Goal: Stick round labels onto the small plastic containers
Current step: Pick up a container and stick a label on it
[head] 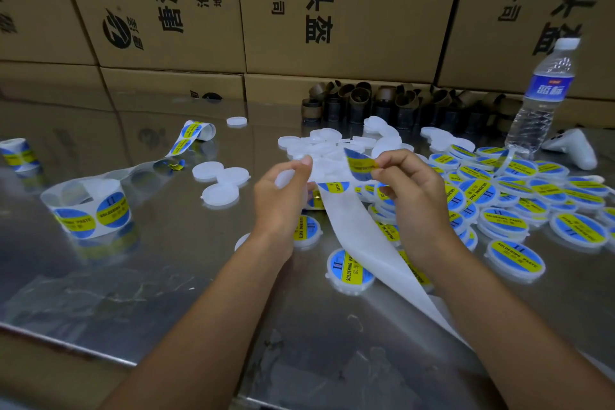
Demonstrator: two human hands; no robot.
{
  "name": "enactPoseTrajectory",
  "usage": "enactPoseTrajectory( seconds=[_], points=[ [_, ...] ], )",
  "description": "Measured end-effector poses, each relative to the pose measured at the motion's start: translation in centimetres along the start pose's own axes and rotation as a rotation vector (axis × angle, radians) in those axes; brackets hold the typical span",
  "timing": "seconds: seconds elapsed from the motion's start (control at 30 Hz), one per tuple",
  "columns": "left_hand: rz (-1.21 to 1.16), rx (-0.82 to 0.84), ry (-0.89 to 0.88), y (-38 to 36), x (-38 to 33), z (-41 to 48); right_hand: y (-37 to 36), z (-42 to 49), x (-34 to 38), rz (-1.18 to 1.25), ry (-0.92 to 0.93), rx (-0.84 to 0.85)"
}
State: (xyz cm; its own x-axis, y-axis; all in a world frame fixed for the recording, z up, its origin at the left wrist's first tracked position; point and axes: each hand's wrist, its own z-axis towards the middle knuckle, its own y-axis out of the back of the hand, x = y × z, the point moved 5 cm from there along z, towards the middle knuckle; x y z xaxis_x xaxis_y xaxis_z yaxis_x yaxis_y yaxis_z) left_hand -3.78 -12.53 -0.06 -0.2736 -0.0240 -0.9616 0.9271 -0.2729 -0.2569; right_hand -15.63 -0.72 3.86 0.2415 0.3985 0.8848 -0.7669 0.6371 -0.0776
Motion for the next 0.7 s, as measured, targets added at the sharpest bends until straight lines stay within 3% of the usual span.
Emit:
enactPoseTrajectory(
  seconds=[0.17, 0.33, 0.47, 0.7],
  points=[
    [-0.297, 0.193, 0.098, -1.2, -0.6, -0.3, -1.4, -0.1, -0.5, 0.130, -0.164, 0.187],
    [-0.493, 0.420, 0.227, -2.2, -0.6, -0.9, -2.6, -0.7, -0.5, 0.162, -0.185, 0.321],
    [-0.532, 0.497, 0.301, -2.8, -0.6, -1.3, -3.0, -1.5, -0.3, 0.155, -0.158, 0.383],
    [-0.565, 0.548, 0.314, -3.2, -0.5, -1.4, -2.6, -1.5, -0.5, 0.076, -0.174, 0.265]
  ],
)
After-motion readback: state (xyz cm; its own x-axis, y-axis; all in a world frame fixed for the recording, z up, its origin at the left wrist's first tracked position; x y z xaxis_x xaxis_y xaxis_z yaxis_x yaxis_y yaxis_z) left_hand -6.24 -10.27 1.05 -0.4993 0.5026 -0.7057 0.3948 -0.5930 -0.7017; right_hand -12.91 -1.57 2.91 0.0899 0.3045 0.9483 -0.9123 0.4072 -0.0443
